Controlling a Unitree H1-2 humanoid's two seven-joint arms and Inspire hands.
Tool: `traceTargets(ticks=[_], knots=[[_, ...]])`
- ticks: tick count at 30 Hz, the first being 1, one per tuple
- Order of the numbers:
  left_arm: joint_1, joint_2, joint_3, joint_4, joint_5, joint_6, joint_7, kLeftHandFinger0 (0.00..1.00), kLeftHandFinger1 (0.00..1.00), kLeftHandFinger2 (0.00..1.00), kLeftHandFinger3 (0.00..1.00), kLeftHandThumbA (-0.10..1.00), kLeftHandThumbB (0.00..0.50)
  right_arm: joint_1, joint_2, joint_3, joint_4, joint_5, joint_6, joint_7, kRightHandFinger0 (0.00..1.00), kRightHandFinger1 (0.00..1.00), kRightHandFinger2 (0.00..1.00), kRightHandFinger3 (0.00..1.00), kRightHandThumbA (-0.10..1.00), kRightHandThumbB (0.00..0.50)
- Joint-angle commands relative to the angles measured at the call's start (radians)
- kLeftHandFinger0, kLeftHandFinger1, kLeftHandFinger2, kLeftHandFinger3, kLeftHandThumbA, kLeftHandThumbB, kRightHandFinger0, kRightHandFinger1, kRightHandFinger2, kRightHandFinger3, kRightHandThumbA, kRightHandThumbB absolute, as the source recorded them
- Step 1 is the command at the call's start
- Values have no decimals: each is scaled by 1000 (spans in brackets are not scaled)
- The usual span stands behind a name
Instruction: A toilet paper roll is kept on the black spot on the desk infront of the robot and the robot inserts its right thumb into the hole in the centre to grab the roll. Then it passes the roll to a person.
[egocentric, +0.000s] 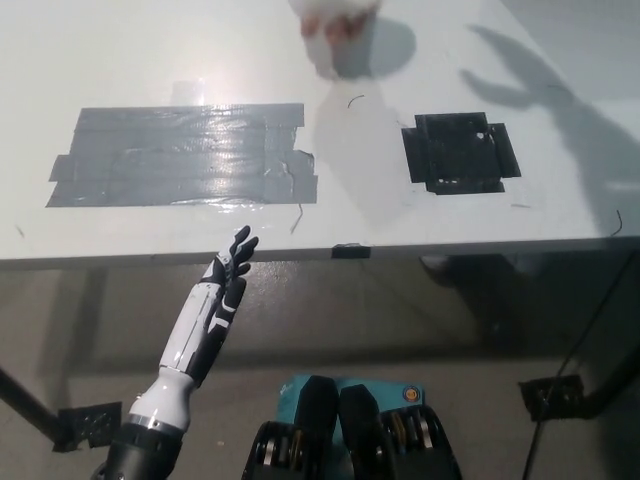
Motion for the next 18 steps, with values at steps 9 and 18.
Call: traceTargets(ticks=[9,18], knots=[[-69,-8,13,23,-4,-38,17,1000,1000,1000,1000,1000,190,615,-238,-330,-1525,294,251,81,1000,1000,1000,1000,856,447],[-49,-11,11,37,-1,-36,19,1000,1000,1000,1000,1000,191,1123,-36,-371,-1809,404,121,-83,1000,1000,1000,1000,730,395]])
